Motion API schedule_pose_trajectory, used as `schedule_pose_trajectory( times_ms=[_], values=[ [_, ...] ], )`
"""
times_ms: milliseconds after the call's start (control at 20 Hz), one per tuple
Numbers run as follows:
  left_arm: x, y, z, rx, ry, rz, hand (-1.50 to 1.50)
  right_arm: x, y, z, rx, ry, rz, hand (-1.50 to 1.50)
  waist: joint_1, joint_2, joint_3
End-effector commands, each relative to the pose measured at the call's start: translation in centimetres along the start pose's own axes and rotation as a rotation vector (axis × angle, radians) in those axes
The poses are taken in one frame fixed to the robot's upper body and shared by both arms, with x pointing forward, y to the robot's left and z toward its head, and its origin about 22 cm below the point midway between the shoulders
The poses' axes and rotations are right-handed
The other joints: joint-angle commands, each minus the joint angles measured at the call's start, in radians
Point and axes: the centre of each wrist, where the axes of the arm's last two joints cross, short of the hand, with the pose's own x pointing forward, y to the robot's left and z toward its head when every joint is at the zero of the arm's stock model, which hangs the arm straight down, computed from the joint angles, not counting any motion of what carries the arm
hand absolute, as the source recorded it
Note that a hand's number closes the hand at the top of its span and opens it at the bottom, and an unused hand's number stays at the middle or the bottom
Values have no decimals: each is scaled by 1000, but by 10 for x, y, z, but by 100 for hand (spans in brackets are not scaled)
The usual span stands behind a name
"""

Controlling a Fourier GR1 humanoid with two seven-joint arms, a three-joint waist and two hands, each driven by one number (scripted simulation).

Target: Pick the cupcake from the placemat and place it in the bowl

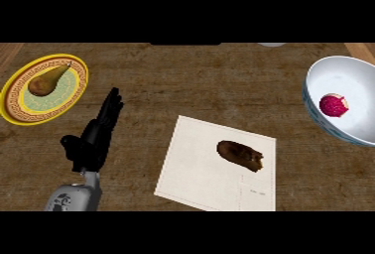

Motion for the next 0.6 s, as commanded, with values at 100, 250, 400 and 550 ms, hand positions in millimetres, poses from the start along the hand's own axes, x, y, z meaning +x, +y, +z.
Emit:
schedule_pose_trajectory(
  times_ms=[100, 250, 400, 550],
  values=[
    [10, 1, 0, -4, -4, 17, 0, -20, -45, 37, 44, -5, -88, -150, 0, 1, 1],
    [-4, 20, 9, 5, -13, -14, 0, -27, -50, 41, 76, -20, -115, -150, 7, 3, 1],
    [-6, 12, 0, 7, -6, -8, 0, -31, -51, 51, 114, -26, -122, -150, 0, 1, 0],
    [10, 12, 8, -3, 8, 4, 0, -49, -45, 68, 124, -27, -120, -150, 3, 0, 0]
  ],
)
